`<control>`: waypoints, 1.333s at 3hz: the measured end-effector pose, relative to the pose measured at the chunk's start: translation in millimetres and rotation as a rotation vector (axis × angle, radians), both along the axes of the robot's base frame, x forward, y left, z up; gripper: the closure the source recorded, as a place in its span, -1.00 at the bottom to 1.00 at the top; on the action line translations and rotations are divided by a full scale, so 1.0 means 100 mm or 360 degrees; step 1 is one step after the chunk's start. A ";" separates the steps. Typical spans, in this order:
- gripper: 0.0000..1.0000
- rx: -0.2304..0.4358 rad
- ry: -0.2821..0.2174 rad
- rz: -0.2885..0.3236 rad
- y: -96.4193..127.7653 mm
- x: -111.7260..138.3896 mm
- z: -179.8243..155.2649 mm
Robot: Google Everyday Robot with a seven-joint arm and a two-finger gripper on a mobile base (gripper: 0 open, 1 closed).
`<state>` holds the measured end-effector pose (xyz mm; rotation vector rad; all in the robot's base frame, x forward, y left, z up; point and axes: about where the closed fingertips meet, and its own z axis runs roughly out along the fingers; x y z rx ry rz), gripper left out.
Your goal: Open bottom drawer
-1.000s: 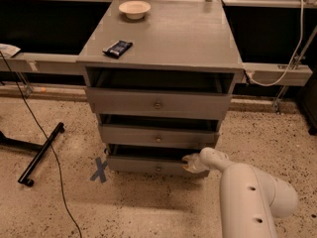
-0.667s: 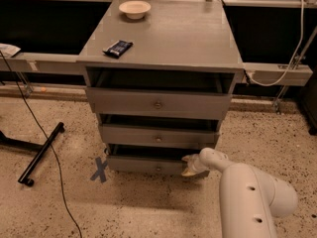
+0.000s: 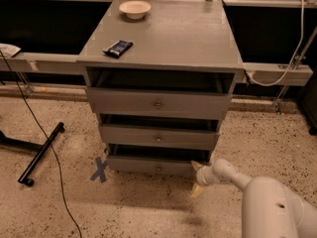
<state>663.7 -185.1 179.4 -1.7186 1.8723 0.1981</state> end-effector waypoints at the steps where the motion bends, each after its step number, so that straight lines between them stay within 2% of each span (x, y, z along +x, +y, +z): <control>1: -1.00 0.0038 0.0039 0.0010 0.00 -0.10 -0.06; 4: -1.00 0.0099 -0.0033 0.0169 0.29 0.09 0.15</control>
Offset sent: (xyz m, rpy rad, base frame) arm 0.0034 0.0172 0.0028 0.0628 0.0016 0.0652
